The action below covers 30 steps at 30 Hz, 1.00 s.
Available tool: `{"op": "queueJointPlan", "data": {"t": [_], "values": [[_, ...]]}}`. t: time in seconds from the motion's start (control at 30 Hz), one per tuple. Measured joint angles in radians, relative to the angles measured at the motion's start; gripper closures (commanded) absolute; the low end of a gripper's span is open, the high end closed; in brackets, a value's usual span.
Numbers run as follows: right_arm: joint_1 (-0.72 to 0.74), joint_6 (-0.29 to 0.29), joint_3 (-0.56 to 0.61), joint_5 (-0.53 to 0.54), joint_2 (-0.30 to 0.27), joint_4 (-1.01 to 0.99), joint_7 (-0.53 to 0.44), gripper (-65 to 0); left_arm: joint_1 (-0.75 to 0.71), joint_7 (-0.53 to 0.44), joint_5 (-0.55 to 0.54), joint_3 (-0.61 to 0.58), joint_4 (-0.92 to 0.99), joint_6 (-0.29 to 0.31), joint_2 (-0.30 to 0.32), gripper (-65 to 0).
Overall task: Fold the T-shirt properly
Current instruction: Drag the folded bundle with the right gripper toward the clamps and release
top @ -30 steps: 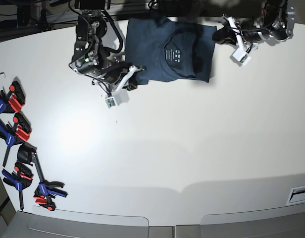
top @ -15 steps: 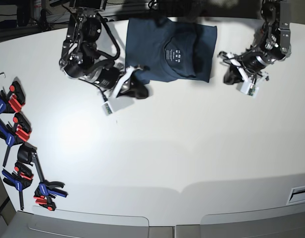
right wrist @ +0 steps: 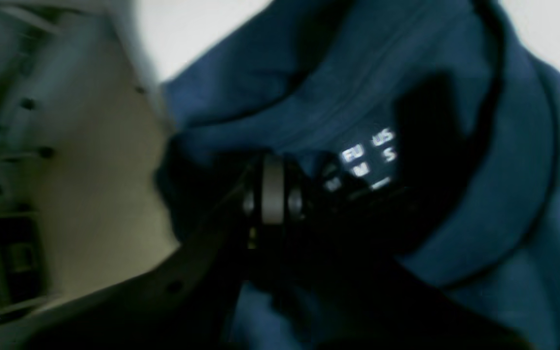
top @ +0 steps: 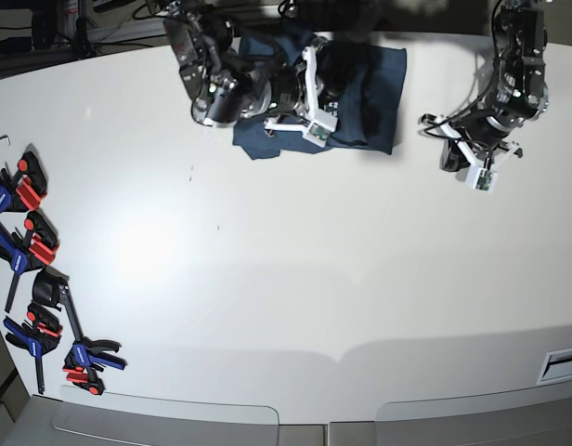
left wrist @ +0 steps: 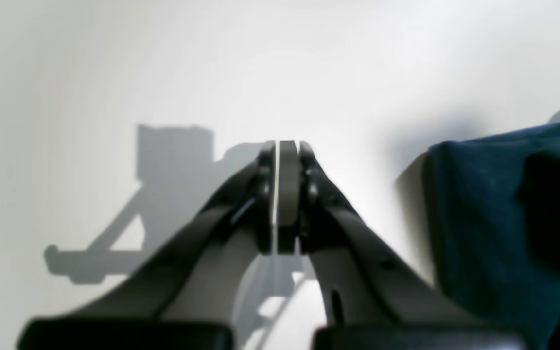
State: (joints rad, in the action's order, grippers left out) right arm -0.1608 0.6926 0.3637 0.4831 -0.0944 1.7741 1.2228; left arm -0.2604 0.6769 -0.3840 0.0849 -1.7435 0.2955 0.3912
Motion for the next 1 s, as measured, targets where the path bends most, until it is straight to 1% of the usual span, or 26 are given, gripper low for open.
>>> {"op": "queueJointPlan", "data": {"t": [0.07, 0.17, 0.2, 0.27, 0.33, 0.4, 0.43, 0.5, 0.57, 0.63, 0.67, 0.73, 0.8, 0.9, 1.0], "values": [[-0.003, 0.000, 0.007, -0.111, 0.000, -0.002, -0.055, 0.0, 0.000, 0.000, 0.000, 0.000, 0.000, 0.000, 0.000, 0.0], [-0.002, 0.000, -0.005, -0.248, -0.002, -0.040, -0.135, 0.0, 0.000, 0.000, 0.000, 0.000, 0.000, 0.000, 0.000, 0.0], [-0.003, 0.000, -0.013, -0.275, -0.002, -0.053, -0.162, 0.0, 0.000, 0.000, 0.000, 0.000, 0.000, 0.000, 0.000, 0.0], [-0.002, -0.034, -0.030, -0.307, 0.001, -0.074, -0.204, 0.0, 0.000, 0.000, 0.000, 0.000, 0.000, 0.000, 0.000, 0.0], [0.000, -0.048, -0.058, -0.326, 0.005, -0.098, -0.230, 0.0, 0.000, 0.000, 0.000, 0.000, 0.000, 0.000, 0.000, 0.0], [0.000, -0.078, -0.087, -0.337, 0.006, -0.114, -0.238, 0.0, 0.000, 0.000, 0.000, 0.000, 0.000, 0.000, 0.000, 0.0], [0.000, -0.108, -0.103, -0.350, 0.008, -0.118, -0.249, 0.0, 0.000, 0.000, 0.000, 0.000, 0.000, 0.000, 0.000, 0.0], [0.000, -0.187, -0.150, -0.384, 0.011, -0.119, -0.262, 0.0, 0.000, 0.000, 0.000, 0.000, 0.000, 0.000, 0.000, 0.0], [0.003, -0.274, -0.215, -0.412, 0.016, -0.121, -0.278, 0.0, 0.000, 0.000, -0.001, 0.000, 0.000, 0.000, 0.000, 0.0], [0.009, -0.339, -0.306, -0.429, 0.012, -0.123, -0.291, 0.0, 0.000, 0.001, 0.000, 0.000, 0.000, 0.000, 0.000, 0.0], [0.011, -0.360, -0.356, -0.437, 0.008, -0.123, -0.300, 0.0, 0.000, 0.000, 0.000, 0.000, 0.000, 0.000, 0.000, 0.0], [0.011, -0.379, -0.455, -0.442, 0.005, -0.123, -0.317, 0.0, 0.000, 0.000, 0.000, 0.000, 0.000, 0.000, 0.000, 0.0], [0.006, -0.383, -0.556, -0.438, 0.006, -0.123, -0.322, 0.0, 0.000, 0.000, 0.000, 0.000, 0.000, 0.000, 0.000, 0.0], [0.009, -0.398, -0.705, -0.443, 0.010, -0.125, -0.312, 0.0, 0.000, -0.002, 0.000, 0.000, 0.000, 0.000, 0.000, 0.0], [0.006, -0.401, -0.849, -0.430, 0.011, -0.128, -0.304, 0.0, 0.000, -0.004, 0.000, 0.000, 0.000, 0.000, 0.000, 0.0]]}}
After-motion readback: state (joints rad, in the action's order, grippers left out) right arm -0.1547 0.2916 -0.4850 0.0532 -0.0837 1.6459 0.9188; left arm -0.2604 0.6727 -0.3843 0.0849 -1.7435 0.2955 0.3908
